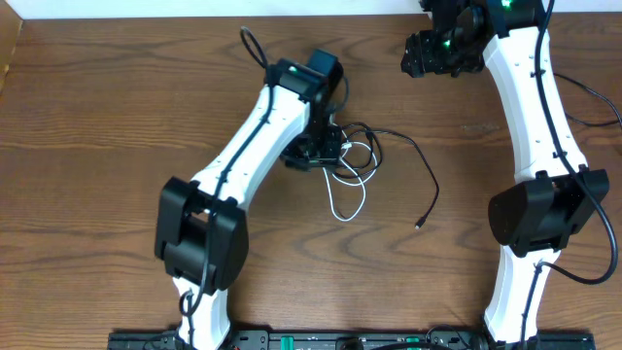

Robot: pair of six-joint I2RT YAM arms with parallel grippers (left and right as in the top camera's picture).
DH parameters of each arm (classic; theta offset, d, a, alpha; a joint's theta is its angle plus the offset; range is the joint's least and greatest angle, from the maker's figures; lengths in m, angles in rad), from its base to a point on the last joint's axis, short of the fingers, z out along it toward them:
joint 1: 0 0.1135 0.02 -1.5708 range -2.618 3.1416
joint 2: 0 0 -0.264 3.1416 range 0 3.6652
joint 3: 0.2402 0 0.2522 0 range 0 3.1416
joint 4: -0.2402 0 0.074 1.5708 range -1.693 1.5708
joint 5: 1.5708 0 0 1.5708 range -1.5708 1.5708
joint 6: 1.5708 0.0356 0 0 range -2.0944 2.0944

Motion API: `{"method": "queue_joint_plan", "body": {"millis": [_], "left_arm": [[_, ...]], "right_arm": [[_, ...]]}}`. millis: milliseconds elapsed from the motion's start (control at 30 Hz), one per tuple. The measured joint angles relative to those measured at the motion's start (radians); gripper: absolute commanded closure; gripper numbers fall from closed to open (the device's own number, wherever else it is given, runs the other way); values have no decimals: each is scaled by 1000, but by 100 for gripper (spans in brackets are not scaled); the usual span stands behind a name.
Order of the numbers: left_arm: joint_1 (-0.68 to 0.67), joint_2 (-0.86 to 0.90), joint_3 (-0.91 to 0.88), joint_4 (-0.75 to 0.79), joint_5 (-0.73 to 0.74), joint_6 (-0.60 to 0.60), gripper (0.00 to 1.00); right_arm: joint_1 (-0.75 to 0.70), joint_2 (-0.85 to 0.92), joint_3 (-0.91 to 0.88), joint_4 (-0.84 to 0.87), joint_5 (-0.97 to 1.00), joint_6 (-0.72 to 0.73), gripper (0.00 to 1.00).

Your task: Untangle cables

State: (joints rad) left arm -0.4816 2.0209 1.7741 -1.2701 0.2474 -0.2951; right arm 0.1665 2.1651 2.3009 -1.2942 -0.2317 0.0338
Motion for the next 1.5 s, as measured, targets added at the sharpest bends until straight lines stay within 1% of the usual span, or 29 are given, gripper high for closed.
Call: {"method": "queue_joint_plan", "body": {"millis": [167, 300, 367, 400, 433, 567, 667, 833, 900, 1100, 1200, 1300, 1500], "left_arm": [[-13, 35, 0, 21, -32, -12, 39], [-29, 61, 0, 57, -44, -26, 48], [-37, 76, 0, 72, -44, -43, 67], [-40, 82, 0, 77, -43, -47, 87], [-41, 85, 0, 82, -47, -44, 92], [-40, 93, 0, 114, -60, -49, 93], [-32, 92, 7, 114, -69, -48, 92], [-11, 58, 65, 126, -82, -28, 93], [-7, 3, 89, 157, -94, -13, 93], [-6, -283, 145, 315, -133, 11, 93], [-6, -396, 163, 359, -145, 13, 92], [-6, -452, 166, 390, -149, 15, 93], [-6, -459, 163, 491, -150, 15, 93]], "right_arm": [[0, 0, 0, -3, 1, 0, 33], [0, 0, 0, -4, 1, 0, 33], [0, 0, 0, -9, 1, 0, 33], [0, 0, 0, -12, 1, 0, 33], [0, 0, 0, -14, 1, 0, 32], [0, 0, 0, -16, 1, 1, 29], [1, 1, 0, -21, 0, 1, 29], [11, 25, 0, -31, -17, 1, 36], [23, 47, 0, -33, -45, 0, 36], [81, 121, -1, -31, -124, -10, 39], [116, 138, -6, -20, -140, -15, 38], [141, 139, -6, -3, -148, -16, 38], [187, 139, -6, 16, -157, -16, 37]]}}
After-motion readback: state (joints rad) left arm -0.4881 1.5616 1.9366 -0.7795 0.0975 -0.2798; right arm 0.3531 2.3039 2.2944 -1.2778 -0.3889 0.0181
